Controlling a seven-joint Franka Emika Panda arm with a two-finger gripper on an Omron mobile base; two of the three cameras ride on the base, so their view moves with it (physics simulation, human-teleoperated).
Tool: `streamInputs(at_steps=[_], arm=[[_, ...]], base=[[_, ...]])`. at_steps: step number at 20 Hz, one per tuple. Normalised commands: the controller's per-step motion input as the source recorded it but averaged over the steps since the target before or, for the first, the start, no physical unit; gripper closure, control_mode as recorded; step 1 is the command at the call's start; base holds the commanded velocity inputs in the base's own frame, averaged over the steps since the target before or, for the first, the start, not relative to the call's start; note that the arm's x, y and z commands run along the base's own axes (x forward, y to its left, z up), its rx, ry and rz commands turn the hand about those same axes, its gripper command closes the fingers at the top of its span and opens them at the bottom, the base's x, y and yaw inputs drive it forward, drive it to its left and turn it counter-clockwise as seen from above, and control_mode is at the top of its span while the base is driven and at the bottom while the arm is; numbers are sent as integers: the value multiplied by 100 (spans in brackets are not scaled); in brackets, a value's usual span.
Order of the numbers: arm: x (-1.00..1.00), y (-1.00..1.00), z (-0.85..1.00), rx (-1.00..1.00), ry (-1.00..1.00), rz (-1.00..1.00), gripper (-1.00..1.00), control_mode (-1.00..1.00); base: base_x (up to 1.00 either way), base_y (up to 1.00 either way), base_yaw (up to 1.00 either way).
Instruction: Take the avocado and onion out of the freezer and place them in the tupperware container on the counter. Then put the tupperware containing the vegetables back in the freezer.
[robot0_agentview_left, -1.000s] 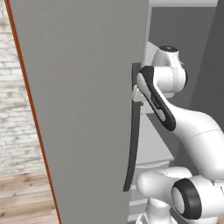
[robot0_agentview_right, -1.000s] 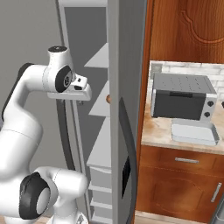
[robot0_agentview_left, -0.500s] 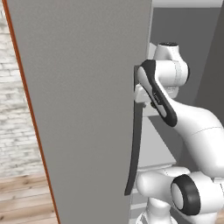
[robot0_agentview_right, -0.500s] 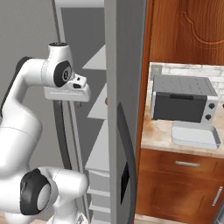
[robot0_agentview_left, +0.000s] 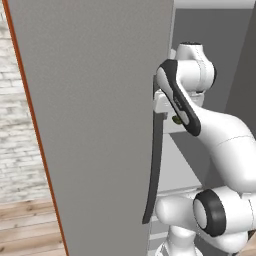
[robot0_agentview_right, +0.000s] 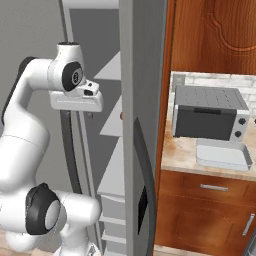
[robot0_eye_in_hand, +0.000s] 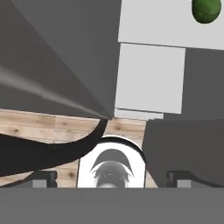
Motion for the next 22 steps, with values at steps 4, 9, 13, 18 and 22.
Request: streamInputs(at_steps=[4, 9, 13, 18, 22], arm=[[-1, 0, 0, 0, -17, 0, -100, -100], [-3, -8, 0, 0, -10, -5, -100, -100], [-11, -46, 0, 0, 0, -10, -100, -100], [-21, -41, 0, 0, 0, -14, -100, -100], [0, -40, -5, 0, 0, -14, -100, -100]], base=[[0, 0, 0], [0, 0, 0], [0, 0, 0], [0, 0, 0], [0, 0, 0]])
